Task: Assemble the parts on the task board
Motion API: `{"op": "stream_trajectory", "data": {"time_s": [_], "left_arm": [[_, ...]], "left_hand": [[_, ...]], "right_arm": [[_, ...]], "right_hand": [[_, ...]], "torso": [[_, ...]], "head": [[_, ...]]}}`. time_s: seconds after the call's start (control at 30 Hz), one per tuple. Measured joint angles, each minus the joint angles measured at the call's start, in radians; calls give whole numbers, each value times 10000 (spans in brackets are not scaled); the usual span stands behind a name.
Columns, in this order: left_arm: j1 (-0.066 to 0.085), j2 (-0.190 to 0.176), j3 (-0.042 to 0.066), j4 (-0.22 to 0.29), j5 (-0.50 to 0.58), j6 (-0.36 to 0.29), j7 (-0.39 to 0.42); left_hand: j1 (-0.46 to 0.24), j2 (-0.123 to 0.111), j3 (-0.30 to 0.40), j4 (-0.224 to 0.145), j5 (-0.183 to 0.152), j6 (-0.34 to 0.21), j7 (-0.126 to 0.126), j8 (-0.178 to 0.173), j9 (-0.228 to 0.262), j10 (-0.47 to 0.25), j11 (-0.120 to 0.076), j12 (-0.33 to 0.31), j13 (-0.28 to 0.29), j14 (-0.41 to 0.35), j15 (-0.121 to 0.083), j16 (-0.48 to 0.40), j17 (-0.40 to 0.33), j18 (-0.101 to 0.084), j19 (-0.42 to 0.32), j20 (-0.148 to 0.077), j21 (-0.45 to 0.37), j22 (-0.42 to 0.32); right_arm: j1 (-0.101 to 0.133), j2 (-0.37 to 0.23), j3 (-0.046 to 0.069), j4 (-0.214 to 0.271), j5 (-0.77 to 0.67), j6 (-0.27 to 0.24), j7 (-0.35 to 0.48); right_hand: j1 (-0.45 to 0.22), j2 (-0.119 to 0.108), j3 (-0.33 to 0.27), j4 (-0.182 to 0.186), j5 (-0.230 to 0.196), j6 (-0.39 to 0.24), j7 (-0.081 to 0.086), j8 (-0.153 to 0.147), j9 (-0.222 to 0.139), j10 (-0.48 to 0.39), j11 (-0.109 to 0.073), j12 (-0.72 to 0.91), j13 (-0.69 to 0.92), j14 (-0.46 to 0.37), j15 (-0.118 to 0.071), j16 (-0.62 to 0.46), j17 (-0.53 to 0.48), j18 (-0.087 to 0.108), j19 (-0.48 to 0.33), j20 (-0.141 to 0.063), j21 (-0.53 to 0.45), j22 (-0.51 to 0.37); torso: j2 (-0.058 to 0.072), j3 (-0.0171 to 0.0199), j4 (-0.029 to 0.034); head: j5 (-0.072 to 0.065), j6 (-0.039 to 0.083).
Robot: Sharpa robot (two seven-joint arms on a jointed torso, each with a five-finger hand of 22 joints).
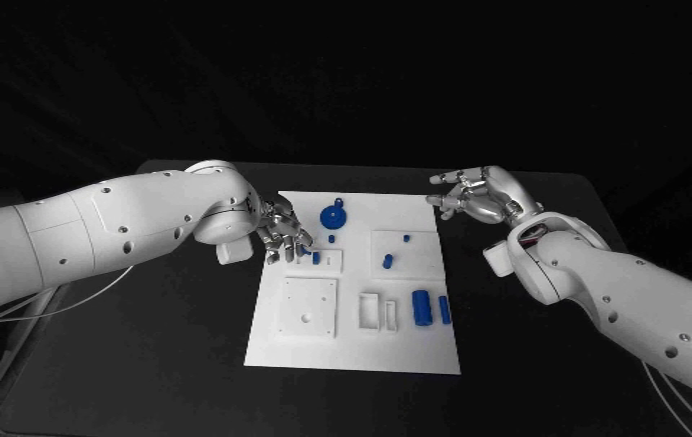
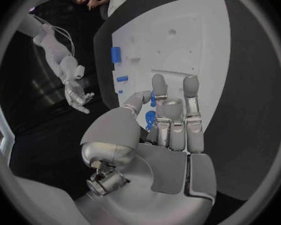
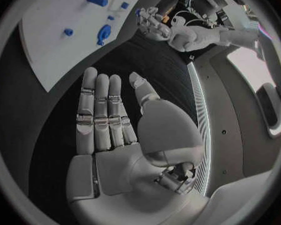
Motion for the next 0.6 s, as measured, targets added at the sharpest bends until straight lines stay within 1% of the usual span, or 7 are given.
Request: {"op": "stream_trajectory", "data": {"time_s": [0.03,0.07,0.1,0.17,0.27,0.43,0.6], "left_arm": [[4,40,-8,-29,-195,61,-100],[7,79,-15,-56,-381,117,-197],[9,115,-22,-79,-560,169,-285],[14,193,-41,-144,-923,272,-466],[23,306,-102,-256,-1355,378,-678],[23,441,-192,-423,-1817,497,-904],[3,579,-218,-565,-2097,540,-1012]], "left_hand": [[9,-9,0,0,1,0,0,0,0,0,0,0,0,1,0,0,25,1,0,0,0,0],[9,-9,-5,-5,1,1,-1,-1,0,0,0,0,0,1,0,0,68,0,0,0,41,0],[9,-9,-26,-26,2,4,2,-11,-2,6,1,-9,0,1,0,0,94,1,0,0,44,0],[9,-9,-37,-37,2,53,19,-108,8,102,0,-87,0,23,-19,0,194,1,0,0,44,-1],[10,-9,-54,-55,1,57,15,-114,19,105,-2,-87,0,72,0,0,297,1,36,-36,44,-1],[10,-9,-82,-82,1,70,2,-169,55,140,-34,-88,11,107,-34,0,425,1,36,-36,44,-2],[23,-22,-82,-83,1,71,1,-177,68,173,-1,-87,27,107,-34,0,474,1,36,-36,83,-2]], "right_arm": [[21,2,19,-44,222,-62,53],[40,4,38,-87,436,-122,106],[54,6,54,-123,630,-179,155],[76,14,77,-179,1007,-293,256],[90,39,99,-210,1404,-424,375],[97,72,119,-210,1747,-562,511],[102,96,133,-210,1931,-643,589]], "right_hand": [[-22,-22,26,-27,27,1,1,0,0,0,0,0,-60,0,0,0,-57,1,-7,7,38,-68],[-79,31,20,-84,35,7,7,0,0,0,0,0,-132,-33,32,7,-138,1,-8,7,112,-189],[-79,31,11,-93,35,50,8,0,0,1,1,0,-166,-43,42,35,-174,1,-8,7,139,-242],[-78,31,40,-123,35,67,1,0,-1,2,2,43,-230,-47,45,96,-253,0,-37,-19,214,-373],[-78,31,39,-122,90,67,1,0,-1,2,2,43,-306,-47,46,155,-332,0,-80,7,346,-535],[-78,31,39,-121,93,66,2,0,-1,2,2,43,-322,-47,46,162,-357,0,-80,7,366,-587],[-118,-9,68,-150,93,66,1,0,-1,3,3,119,-386,-47,46,238,-445,0,-150,5,554,-830]], "torso": [[2,-4,2],[3,-7,6],[3,-6,7],[4,-8,10],[8,-12,7],[10,-19,6],[12,-23,6]], "head": [[7,-8],[12,-15],[21,-26],[31,-35],[51,-47],[75,-82],[98,-108]]}}
